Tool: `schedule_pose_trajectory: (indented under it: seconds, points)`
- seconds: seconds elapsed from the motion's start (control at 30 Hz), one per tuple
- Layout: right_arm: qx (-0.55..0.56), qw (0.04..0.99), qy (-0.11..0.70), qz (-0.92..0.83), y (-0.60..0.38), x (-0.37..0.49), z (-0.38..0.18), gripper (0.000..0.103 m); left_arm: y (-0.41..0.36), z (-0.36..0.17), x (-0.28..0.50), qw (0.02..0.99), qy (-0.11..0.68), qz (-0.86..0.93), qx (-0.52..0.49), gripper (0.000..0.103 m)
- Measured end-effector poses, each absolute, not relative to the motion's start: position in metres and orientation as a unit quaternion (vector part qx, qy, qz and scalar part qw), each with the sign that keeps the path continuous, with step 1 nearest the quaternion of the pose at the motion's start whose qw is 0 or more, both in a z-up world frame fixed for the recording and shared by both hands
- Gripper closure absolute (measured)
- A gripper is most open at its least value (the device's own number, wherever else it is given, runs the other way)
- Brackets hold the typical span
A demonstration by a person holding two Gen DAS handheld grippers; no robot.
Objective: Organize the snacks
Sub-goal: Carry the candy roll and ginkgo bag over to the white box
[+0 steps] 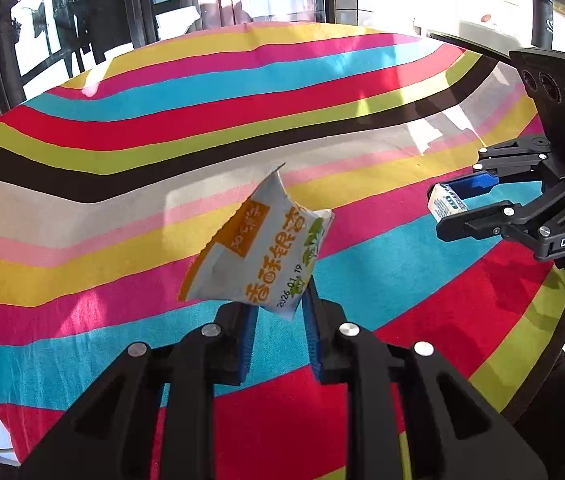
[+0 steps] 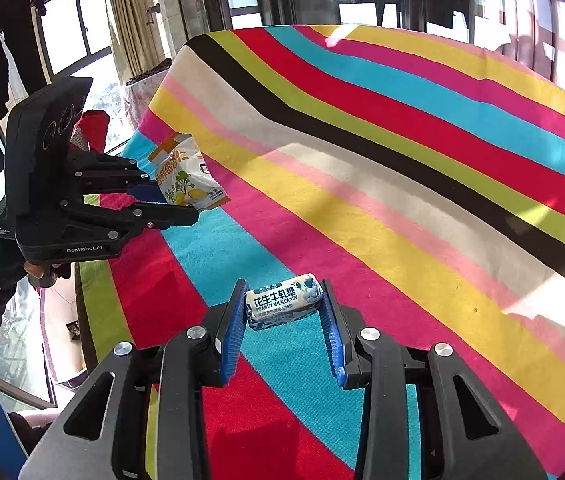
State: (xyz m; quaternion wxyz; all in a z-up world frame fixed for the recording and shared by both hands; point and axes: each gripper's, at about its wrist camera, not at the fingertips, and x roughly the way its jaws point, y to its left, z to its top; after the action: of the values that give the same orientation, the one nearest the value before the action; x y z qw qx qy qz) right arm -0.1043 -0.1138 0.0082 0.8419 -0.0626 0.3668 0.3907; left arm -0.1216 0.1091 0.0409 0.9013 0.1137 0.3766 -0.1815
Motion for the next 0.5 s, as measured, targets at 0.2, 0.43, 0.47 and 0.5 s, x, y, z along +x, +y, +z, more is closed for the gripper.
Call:
schedule_pose_trajectory:
  seconds: [0.2, 0.43, 0.47, 0.5]
  points:
    - [-0.043, 0.831, 0.36, 0.422, -0.087, -0.124, 0.012, 0.068, 0.121, 0.045, -0.15, 0.908, 0.37, -0.165, 0.105, 0.081]
    - [-0.05, 0.808, 0.348, 0.472, -0.043, -0.149, 0.022, 0.068, 0.145, 0.043, -0.197, 0.92, 0.362, -0.112, 0.1, 0.081]
    - [-0.054, 0.805, 0.345, 0.48, -0.036, -0.153, 0.024, 0.068, 0.15, 0.044, -0.205, 0.922, 0.36, -0.102, 0.099, 0.081]
    - [-0.056, 0.801, 0.343, 0.487, -0.029, -0.159, 0.025, 0.068, 0.154, 0.045, -0.213, 0.925, 0.356, -0.091, 0.099, 0.081]
